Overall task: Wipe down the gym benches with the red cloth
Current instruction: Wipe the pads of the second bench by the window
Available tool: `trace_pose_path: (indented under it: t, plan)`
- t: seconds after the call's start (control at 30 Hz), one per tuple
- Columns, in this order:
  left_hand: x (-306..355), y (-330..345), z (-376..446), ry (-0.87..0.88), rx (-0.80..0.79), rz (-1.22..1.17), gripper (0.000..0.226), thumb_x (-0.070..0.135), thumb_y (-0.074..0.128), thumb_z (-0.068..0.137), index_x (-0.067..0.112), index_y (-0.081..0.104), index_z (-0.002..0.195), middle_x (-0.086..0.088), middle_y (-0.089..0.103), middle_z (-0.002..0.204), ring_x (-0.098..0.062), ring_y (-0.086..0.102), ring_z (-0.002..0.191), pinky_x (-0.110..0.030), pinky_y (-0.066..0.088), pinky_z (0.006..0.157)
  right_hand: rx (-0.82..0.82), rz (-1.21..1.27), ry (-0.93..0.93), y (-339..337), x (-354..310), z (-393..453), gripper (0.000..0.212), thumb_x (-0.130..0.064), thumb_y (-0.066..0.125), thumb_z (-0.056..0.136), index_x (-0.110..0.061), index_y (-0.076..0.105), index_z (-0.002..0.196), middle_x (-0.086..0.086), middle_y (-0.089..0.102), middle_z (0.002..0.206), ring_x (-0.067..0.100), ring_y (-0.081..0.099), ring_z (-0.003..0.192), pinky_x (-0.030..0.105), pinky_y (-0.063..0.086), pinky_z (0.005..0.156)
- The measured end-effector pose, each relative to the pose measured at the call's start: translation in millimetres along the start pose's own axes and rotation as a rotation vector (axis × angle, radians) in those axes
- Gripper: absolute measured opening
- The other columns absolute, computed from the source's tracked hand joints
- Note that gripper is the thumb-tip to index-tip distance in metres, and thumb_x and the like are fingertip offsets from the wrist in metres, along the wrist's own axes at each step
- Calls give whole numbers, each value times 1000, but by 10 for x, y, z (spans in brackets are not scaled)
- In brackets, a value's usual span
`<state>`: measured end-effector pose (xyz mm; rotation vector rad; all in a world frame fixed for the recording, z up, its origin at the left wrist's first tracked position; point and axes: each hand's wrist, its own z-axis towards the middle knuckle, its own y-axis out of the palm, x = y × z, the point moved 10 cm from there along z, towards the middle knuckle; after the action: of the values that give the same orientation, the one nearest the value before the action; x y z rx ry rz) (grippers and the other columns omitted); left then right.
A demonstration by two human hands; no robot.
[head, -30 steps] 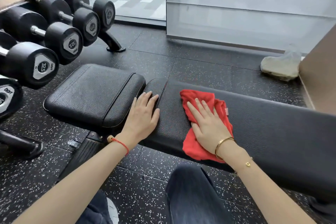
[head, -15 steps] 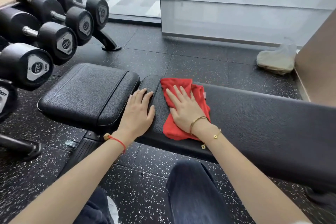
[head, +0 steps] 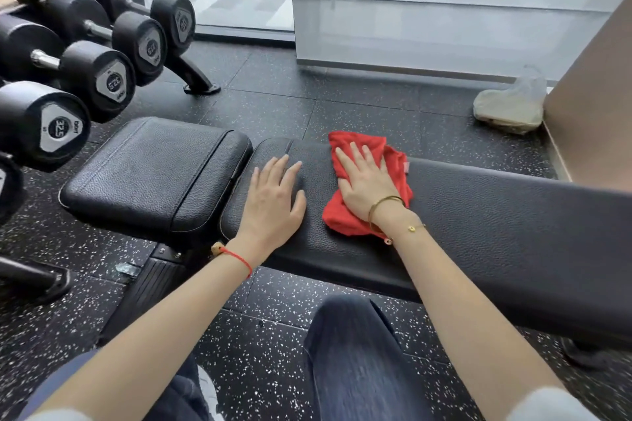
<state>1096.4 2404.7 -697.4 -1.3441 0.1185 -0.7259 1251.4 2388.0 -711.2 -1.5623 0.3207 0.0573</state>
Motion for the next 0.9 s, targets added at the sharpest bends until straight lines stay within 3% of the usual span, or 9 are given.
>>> trace_pose_path:
  t: [0.27, 0.47, 0.63, 0.77, 0.9]
  plan:
    - [271, 176, 66, 23, -12, 13, 53, 29, 46, 97, 17, 39, 148, -8, 32, 158, -25, 22, 148, -48, 12, 122, 47, -18, -77, 33, 128, -527, 63, -31, 37, 97, -28, 9, 153, 2, 2, 162, 21, 0, 149, 43, -3, 120]
    - [501, 362, 18, 69, -39, -1, 51, 30, 44, 97, 17, 40, 147, -8, 34, 156, -25, 24, 148, -50, 13, 122, 78, 25, 87, -149, 936, -936, 62, -29, 39, 97, -30, 12, 153, 0, 3, 162, 19, 0, 149, 41, -4, 120]
    - [481, 372, 7, 59, -16, -3, 51, 32, 41, 97, 19, 40, 146, -6, 35, 156, -24, 24, 148, -49, 13, 123, 48, 7, 263, -286, 1387, -491, 60, -32, 35, 99, -27, 11, 153, 4, 2, 162, 22, 1, 149, 44, 0, 119]
    - [497, 366, 9, 50, -6, 1, 50, 31, 44, 96, 19, 42, 145, -6, 37, 155, -23, 26, 147, -47, 13, 123, 7, -4, 188, -223, 1036, -189, 60, -32, 35, 98, -24, 12, 153, 6, 3, 162, 23, 2, 149, 46, 2, 119]
    - [504, 351, 6, 49, -8, 14, 50, 27, 47, 96, 17, 43, 144, -7, 37, 155, -25, 27, 146, -48, 14, 122, 38, -29, 25, -87, 531, -494, 63, -33, 38, 97, -24, 11, 153, 5, 2, 162, 23, 0, 149, 46, -1, 119]
